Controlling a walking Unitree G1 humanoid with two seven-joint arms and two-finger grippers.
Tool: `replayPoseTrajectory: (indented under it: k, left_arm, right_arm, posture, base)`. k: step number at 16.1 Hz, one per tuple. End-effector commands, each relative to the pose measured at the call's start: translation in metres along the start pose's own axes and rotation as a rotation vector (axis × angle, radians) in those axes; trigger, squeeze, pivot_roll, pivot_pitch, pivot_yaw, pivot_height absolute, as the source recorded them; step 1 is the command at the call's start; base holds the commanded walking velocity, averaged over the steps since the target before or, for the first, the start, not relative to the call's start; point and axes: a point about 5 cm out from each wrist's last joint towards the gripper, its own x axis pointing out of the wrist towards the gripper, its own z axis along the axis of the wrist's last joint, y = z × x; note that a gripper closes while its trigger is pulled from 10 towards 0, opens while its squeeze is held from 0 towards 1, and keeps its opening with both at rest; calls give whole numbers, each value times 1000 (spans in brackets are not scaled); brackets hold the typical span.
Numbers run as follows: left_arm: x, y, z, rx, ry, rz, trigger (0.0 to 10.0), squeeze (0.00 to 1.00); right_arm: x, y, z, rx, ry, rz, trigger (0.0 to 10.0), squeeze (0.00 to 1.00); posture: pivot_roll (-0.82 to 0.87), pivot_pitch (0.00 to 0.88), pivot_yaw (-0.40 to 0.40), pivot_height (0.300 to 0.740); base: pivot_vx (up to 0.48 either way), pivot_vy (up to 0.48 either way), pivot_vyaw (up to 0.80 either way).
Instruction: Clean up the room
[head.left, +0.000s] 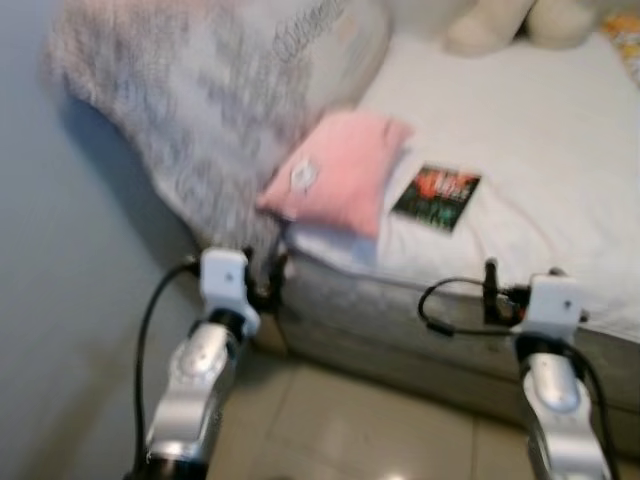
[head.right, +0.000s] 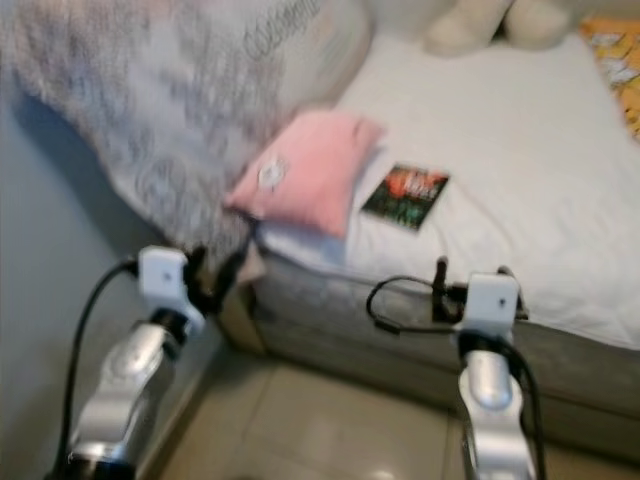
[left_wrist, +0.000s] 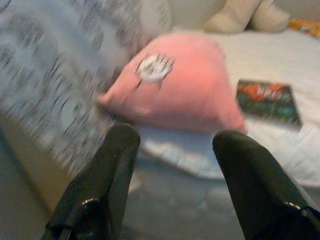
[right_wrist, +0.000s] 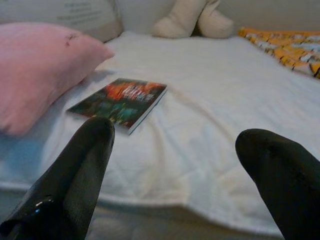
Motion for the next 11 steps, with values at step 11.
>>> replayPoseTrajectory:
  k: [11]
  left_arm:
    - [15,-5,11,11,-41,-20,10000,0]
  right_arm:
    - [19,24,6,-19,-1,137,10000,39]
  posture:
    - [-217,0,130,732]
  base:
    - [0,0,-485]
